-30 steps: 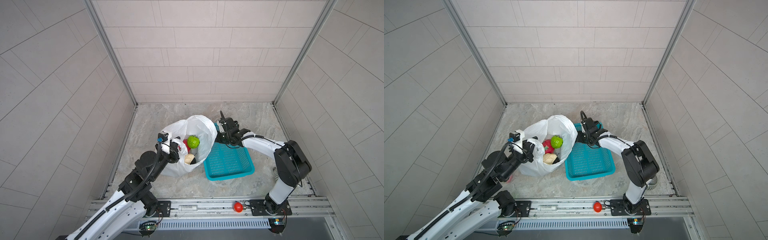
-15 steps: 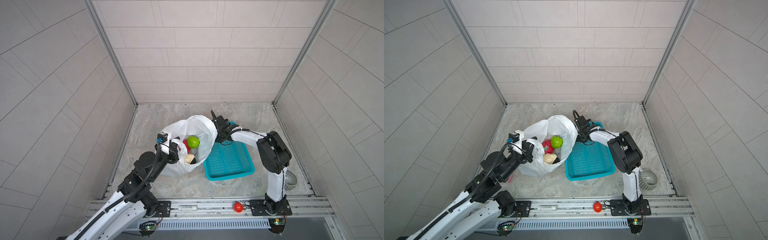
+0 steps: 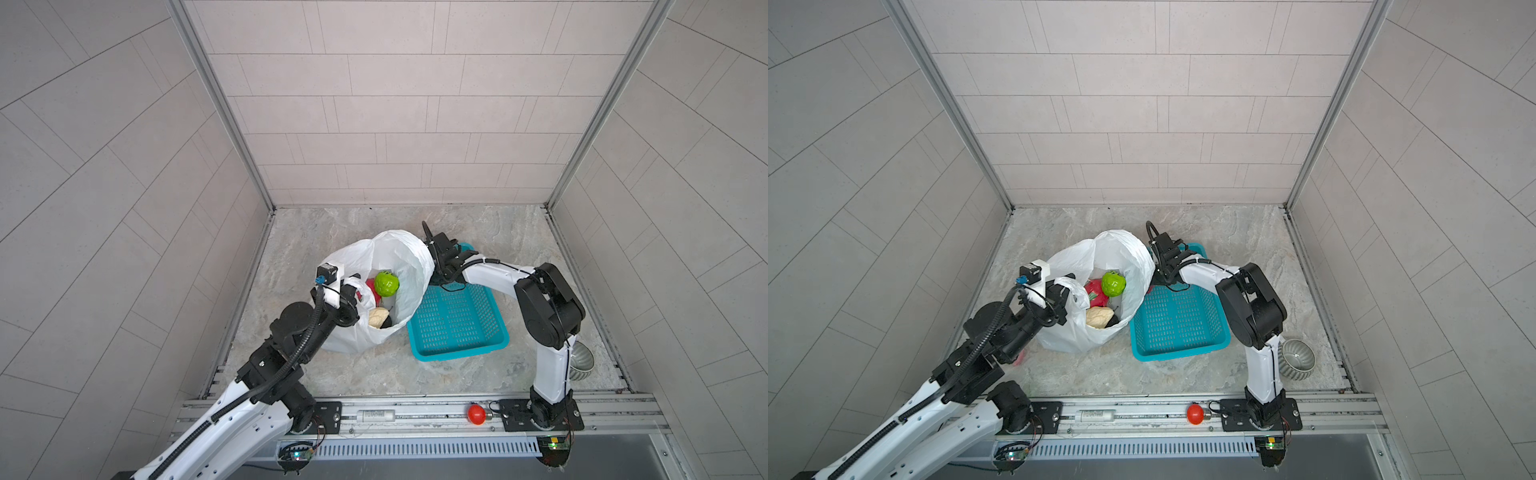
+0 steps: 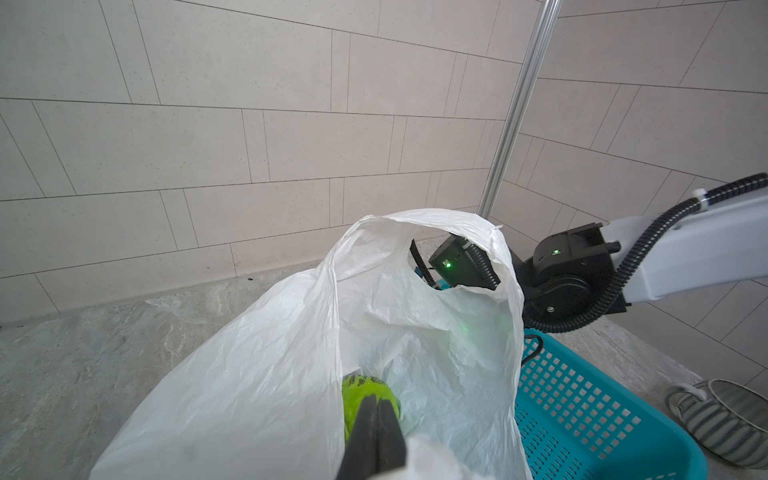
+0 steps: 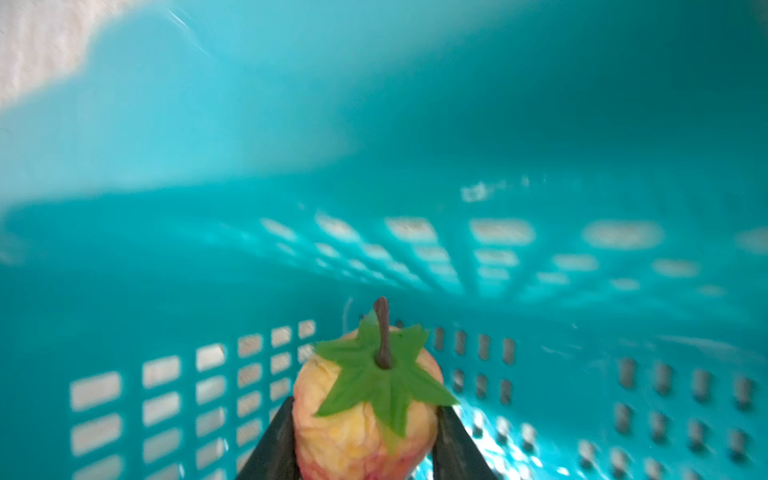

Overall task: Place the fruits into the plastic bag
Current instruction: 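Lower the right gripper and grasp the pink-yellow strawberry, then carry the strawberry into the bag and release it with the right gripper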

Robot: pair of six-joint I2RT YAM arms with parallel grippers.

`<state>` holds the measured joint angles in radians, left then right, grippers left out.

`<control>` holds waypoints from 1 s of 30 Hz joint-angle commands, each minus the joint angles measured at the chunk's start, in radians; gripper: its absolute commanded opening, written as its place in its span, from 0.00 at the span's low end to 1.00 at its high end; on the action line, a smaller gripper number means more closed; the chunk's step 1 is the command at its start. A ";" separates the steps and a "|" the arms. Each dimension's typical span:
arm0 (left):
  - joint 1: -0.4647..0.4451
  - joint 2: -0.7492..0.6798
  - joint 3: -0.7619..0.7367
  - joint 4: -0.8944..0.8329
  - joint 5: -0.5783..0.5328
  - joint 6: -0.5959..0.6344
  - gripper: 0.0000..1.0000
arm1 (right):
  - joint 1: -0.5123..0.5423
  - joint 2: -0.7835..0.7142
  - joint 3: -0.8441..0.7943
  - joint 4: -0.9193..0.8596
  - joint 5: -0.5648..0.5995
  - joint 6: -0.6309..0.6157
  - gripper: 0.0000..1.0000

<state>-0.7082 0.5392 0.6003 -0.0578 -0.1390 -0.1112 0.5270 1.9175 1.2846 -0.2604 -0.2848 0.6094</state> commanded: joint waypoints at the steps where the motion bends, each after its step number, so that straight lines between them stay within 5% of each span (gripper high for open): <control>1: 0.000 0.006 0.030 0.022 0.009 0.008 0.00 | -0.017 -0.131 -0.039 -0.033 0.038 -0.021 0.31; 5: 0.000 0.005 0.030 0.024 0.006 0.003 0.00 | -0.043 -0.295 -0.081 -0.079 0.094 -0.049 0.31; 10: 0.001 0.008 0.013 0.053 -0.002 -0.012 0.00 | -0.023 -0.527 -0.044 -0.117 0.296 -0.176 0.31; 17: 0.000 0.020 0.018 0.061 -0.003 -0.019 0.00 | 0.203 -0.672 0.056 -0.015 0.471 -0.424 0.32; 24: 0.000 -0.008 0.016 0.047 -0.096 -0.020 0.00 | 0.347 -0.542 0.086 -0.014 0.245 -0.396 0.34; 30: 0.000 -0.063 0.007 0.026 -0.209 -0.018 0.00 | 0.352 -0.333 0.113 -0.047 0.011 -0.322 0.35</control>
<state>-0.7082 0.5037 0.6006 -0.0387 -0.2749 -0.1242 0.8761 1.5307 1.3827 -0.2596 -0.1337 0.2600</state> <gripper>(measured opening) 0.046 0.389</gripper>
